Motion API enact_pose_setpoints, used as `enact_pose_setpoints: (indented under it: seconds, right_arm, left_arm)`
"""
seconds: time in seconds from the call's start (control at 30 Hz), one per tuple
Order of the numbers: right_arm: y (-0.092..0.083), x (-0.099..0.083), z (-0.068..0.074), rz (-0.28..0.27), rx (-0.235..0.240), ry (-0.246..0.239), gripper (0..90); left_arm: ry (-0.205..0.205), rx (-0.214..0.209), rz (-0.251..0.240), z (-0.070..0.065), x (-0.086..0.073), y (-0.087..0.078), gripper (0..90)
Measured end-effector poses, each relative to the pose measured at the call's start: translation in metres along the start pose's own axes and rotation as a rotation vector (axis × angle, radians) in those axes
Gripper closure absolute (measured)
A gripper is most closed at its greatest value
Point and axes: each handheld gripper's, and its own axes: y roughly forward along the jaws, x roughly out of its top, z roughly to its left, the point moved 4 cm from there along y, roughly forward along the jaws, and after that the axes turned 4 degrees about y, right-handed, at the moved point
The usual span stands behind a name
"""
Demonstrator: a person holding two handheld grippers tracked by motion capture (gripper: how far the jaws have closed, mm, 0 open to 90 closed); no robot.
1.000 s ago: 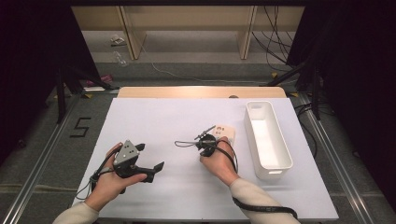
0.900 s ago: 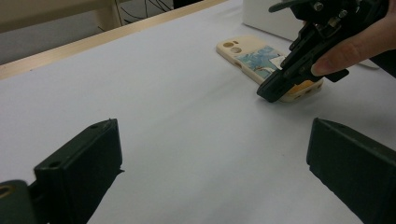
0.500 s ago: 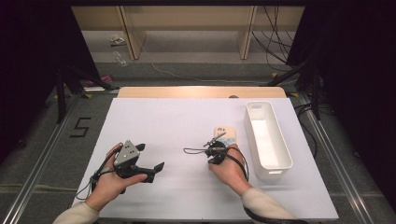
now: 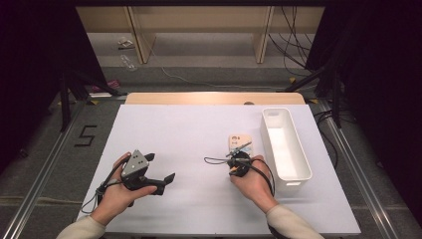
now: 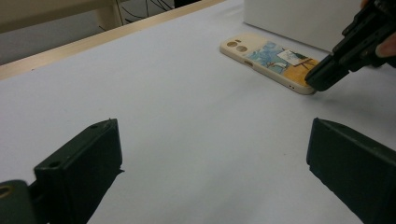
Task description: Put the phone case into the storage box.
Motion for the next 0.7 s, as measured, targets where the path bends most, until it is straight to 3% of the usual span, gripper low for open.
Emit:
enact_pose_setpoints:
  seconds: [0.03, 0.1, 0.13, 0.17, 0.2, 0.23, 0.33, 0.43, 0.63, 0.7]
  right_arm:
    - [0.000, 0.000, 0.000, 0.000, 0.000, 0.000, 82.4]
    - [-0.012, 0.011, -0.004, -0.029, 0.005, 0.070, 62.2]
    - [-0.012, 0.011, -0.004, -0.029, 0.005, 0.070, 62.2]
    - [-0.018, 0.020, -0.009, -0.048, -0.026, 0.107, 46.2]
    - [-0.018, 0.020, -0.009, -0.048, -0.026, 0.107, 46.2]
    - [-0.020, 0.028, -0.015, -0.024, -0.051, 0.124, 27.5]
    - [-0.020, 0.038, -0.023, 0.001, -0.081, 0.193, 14.6]
    - [-0.017, 0.045, -0.028, 0.059, -0.045, 0.242, 13.4]
    - [-0.002, 0.049, -0.033, 0.103, -0.070, 0.316, 13.4]
    - [0.000, 0.048, -0.036, 0.110, -0.084, 0.314, 13.4]
  left_arm:
    - [0.000, 0.000, 0.000, 0.000, 0.000, 0.000, 3.0]
    - [0.000, 0.000, -0.001, -0.001, 0.000, 0.000, 3.0]
    - [0.000, 0.000, -0.001, -0.001, 0.000, 0.000, 3.0]
    - [0.001, -0.001, -0.002, -0.001, 0.000, 0.000, 3.0]
    - [0.000, -0.002, -0.003, -0.001, 0.000, 0.000, 3.0]
    - [0.001, -0.001, -0.003, -0.001, 0.000, 0.000, 3.0]
    - [0.000, -0.002, -0.003, -0.001, 0.000, 0.000, 3.0]
    - [0.000, -0.001, -0.002, -0.001, 0.000, 0.000, 3.0]
    - [0.002, -0.005, -0.002, -0.001, 0.000, 0.000, 3.1]
    - [0.002, -0.006, -0.003, -0.001, 0.000, 0.000, 3.1]
